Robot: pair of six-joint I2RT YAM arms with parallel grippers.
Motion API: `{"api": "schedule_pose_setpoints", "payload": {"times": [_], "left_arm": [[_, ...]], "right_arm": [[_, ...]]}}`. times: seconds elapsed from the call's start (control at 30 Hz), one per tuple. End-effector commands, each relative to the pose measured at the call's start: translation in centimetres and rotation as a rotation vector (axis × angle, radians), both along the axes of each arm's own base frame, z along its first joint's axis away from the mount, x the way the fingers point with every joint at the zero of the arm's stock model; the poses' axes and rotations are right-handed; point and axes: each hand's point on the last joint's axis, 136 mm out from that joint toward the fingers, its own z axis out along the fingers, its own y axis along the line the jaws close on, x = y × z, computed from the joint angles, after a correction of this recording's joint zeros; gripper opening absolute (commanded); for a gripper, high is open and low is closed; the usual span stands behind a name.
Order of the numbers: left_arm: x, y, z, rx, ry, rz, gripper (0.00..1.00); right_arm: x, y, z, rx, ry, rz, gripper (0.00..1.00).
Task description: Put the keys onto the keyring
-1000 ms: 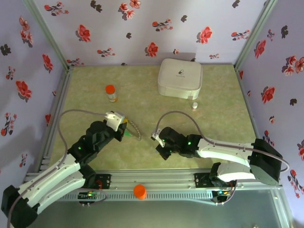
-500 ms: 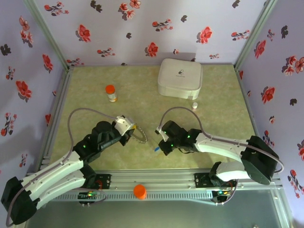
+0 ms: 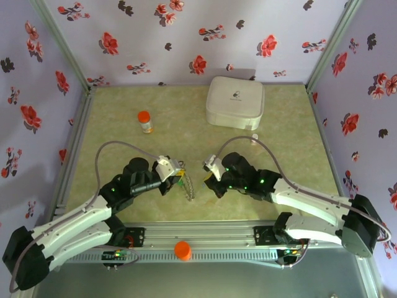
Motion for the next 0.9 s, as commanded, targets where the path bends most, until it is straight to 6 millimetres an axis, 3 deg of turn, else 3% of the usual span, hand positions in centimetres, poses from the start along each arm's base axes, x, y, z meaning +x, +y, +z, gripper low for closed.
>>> {"api": "schedule_pose_setpoints", "payload": {"times": [0.0,0.2,0.87], "left_arm": [[-1.0,-1.4,1.7,-0.058,-0.042,-0.099,0.0],[-1.3,-2.0,1.5,-0.055,-0.032,-0.14,0.0],[-1.5,-2.6,1.1,-0.053,-0.021,-0.163,0.0]], "right_arm": [[0.1,1.4,3.2,0.083,-0.094,0.08,0.0],[-0.7,3.0,5.3,0.185,-0.122,0.166,0.0],[0.4,4.8,4.8,0.177,-0.116,0.172,0.0]]}}
